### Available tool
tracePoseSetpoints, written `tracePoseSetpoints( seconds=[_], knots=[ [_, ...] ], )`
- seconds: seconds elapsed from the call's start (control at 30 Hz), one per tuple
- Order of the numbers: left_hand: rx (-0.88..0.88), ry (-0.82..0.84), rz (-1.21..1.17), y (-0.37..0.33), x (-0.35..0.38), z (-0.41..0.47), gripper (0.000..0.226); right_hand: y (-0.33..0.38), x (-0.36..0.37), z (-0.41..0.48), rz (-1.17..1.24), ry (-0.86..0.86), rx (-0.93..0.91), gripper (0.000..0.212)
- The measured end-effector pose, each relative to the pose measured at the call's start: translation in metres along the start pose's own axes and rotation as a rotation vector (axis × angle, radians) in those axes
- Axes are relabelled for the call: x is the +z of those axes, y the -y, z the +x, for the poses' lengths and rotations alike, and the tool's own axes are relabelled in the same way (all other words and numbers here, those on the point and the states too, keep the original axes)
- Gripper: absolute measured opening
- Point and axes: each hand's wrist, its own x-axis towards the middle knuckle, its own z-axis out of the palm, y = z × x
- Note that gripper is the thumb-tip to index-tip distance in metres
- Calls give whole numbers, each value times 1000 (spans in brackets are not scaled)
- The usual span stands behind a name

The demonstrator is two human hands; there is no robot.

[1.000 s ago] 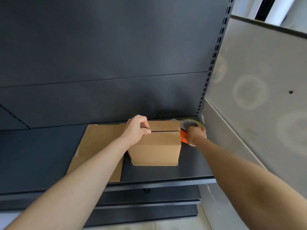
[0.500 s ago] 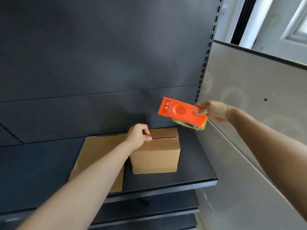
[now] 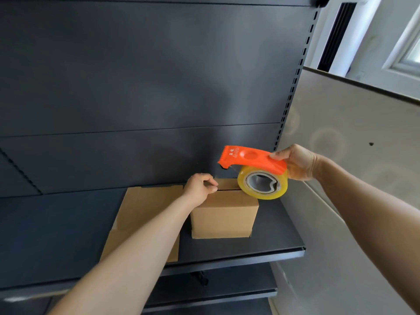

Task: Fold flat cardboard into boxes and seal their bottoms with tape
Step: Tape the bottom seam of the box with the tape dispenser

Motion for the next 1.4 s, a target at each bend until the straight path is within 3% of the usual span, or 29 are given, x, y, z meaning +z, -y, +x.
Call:
tracePoseSetpoints(
  seconds=[0.13,0.23,0.3,0.43,0.53,0.77,0.93,1.07,1.2,1.4],
  knots=[
    [4,17,-14,3,-2,2,9,3,3,0,2,18,-44,50],
    [29,-1,-14,6,0,1,10,6,7,5,48,94,-107,77],
    [41,-12,-30,8,1,0,12,8,12,8,87,132,-136,82],
    [63,-25,-37,9,1,0,15,2,24,13,93,108,-152,46],
    [62,-62,-12,7,1,-3,17,-12,28,19,14,12,-151,43],
    [-42,74,11,-4,-15,-4,36,-17,26,24,-96,-95,-128,107],
    [-41,115,-113,-22,-22,-2,52,-19,24,20,-99,-77,-110,106],
    [-28,166,-264,-35,-23,0,37,-19,25,18,-113,-68,-96,112],
    [-14,183,-235,-30,-28,4,36,-18,26,16,-119,-75,-93,115],
    [-134,211,-602,-21,-42,1,17,-14,26,16,-144,-71,-89,115]
  ],
)
